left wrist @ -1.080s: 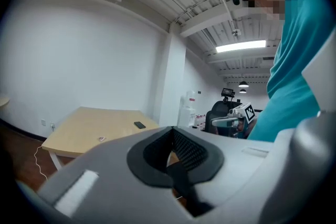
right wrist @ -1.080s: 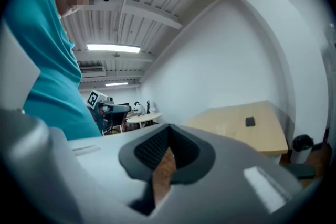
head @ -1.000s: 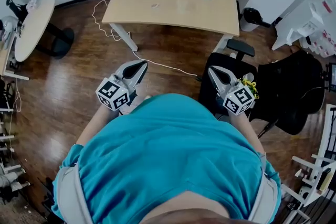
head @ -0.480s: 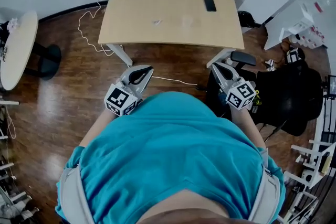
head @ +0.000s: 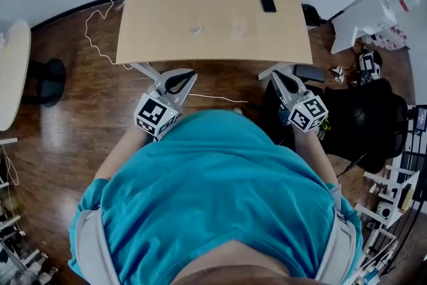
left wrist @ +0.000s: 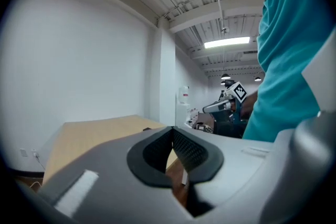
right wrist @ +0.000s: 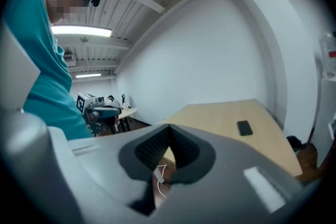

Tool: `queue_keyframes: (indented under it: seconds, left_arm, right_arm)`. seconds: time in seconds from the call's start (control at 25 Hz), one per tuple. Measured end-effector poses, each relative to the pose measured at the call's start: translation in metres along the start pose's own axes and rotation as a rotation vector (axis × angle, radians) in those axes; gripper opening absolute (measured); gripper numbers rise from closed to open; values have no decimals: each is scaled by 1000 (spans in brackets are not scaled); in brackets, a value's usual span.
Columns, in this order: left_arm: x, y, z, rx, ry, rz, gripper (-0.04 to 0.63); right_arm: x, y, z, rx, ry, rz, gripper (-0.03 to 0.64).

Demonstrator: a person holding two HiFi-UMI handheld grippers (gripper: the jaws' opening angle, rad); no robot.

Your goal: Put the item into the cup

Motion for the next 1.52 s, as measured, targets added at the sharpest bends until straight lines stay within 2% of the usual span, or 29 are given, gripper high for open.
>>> queue_keyframes:
  seconds: [0.24, 0.48, 0.64, 0.76, 0.92, 1.0, 1.12, 1.2, 1.32, 1.52]
  left_arm:
    - [61, -2, -26, 34, 138, -88, 3]
    - [124, -7, -45, -29, 275, -189, 4]
    - [137, -14, -61, -43, 310, -296, 31]
    - [142, -24, -81, -30, 297, -335, 44]
    - [147, -45, -108, 3, 242, -388, 62]
    - [153, -62, -121, -2, 208, -447, 71]
    - [167, -98, -138, -17, 169, -581, 71]
    - [180, -124, -158, 2, 154, -656, 73]
    - [198, -154, -178, 36, 114, -725, 86]
    - [216, -190, -185, 62, 57, -826, 87]
  right_arm:
    - [24, 15, 78, -49, 98, 15, 2]
    - [51, 35, 141, -157, 246, -8, 2]
    - [71, 40, 165, -135, 288, -12, 2]
    - [86, 40, 174, -126, 282, -20, 2]
    - [110, 29, 167, -133, 251, -52, 2]
    - [118, 21, 165, -106, 222, -61, 2]
    - [126, 8, 164, -38, 184, -76, 2]
    - [138, 1, 167, -12, 169, -73, 2]
    - [150, -9, 167, -3, 163, -86, 2]
    - [158, -19, 170, -12, 155, -123, 2]
Point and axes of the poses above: the fingertips, and each gripper's own axes: x forward along the fingers, z to its right, y out of its top, the point moved 7 cm from there along -x, backward along the fingers, and after that the axes turned 4 degrees about x, right-handed, at the moved point
